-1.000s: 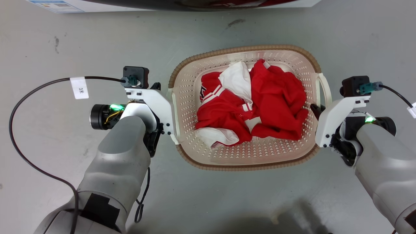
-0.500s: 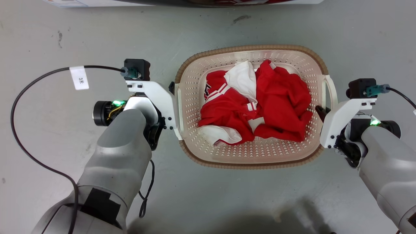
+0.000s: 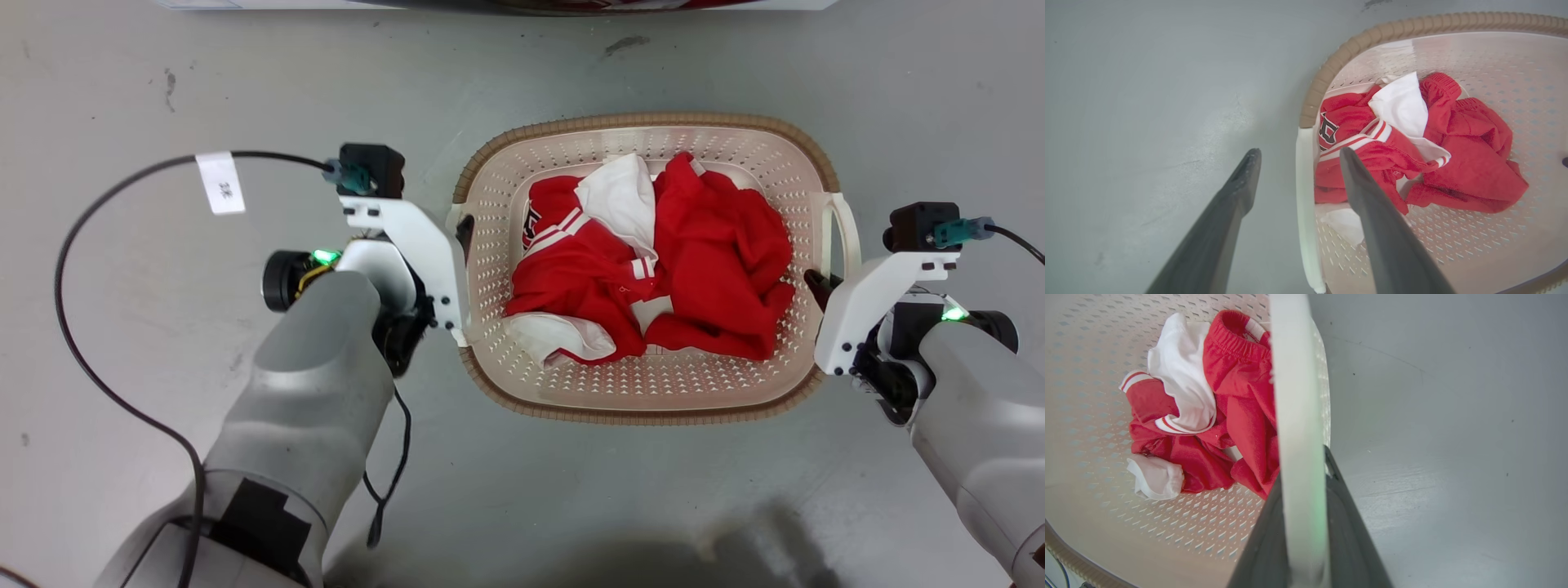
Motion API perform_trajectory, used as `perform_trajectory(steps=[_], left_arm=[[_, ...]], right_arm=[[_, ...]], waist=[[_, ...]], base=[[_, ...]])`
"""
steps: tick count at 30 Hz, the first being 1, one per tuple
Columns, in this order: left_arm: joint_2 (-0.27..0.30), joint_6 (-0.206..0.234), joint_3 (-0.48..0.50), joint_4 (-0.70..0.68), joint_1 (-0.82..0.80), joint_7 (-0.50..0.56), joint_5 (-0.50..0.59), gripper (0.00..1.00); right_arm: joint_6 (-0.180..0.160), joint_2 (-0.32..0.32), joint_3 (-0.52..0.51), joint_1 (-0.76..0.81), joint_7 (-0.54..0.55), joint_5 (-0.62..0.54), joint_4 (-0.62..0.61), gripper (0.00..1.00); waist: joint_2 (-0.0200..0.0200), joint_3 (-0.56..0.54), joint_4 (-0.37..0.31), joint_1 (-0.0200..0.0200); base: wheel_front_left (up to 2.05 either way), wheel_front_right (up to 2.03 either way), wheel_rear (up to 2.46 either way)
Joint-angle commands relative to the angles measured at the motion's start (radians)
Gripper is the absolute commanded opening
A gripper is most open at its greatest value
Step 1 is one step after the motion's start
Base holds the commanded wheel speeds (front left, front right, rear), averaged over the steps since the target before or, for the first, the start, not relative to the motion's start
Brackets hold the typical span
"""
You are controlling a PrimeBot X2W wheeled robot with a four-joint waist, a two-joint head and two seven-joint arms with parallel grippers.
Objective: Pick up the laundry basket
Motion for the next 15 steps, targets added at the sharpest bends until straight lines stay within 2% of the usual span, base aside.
perform_trajectory(steps=[1,9,15], left_arm=[[0.0,-0.005,-0.004,-0.003,0.016,0.004,-0.004,1.0],[0.0,0.049,-0.033,-0.019,0.091,0.0,-0.031,1.0],[0.0,0.066,-0.043,-0.027,0.129,-0.019,-0.07,1.0]], right_arm=[[0.003,-0.005,0.002,0.003,-0.005,0.006,-0.001,0.0],[0.003,-0.008,0.022,-0.011,-0.01,0.026,0.0,0.0],[0.003,-0.008,0.039,-0.024,-0.012,0.038,-0.003,0.0]], waist=[[0.0,0.0,0.002,0.0],[0.0,0.012,0.004,0.0],[0.0,0.028,-0.004,0.0]], base=[[0.0,0.0,0.0],[0.0,0.0,0.0],[0.0,0.0,0.0]])
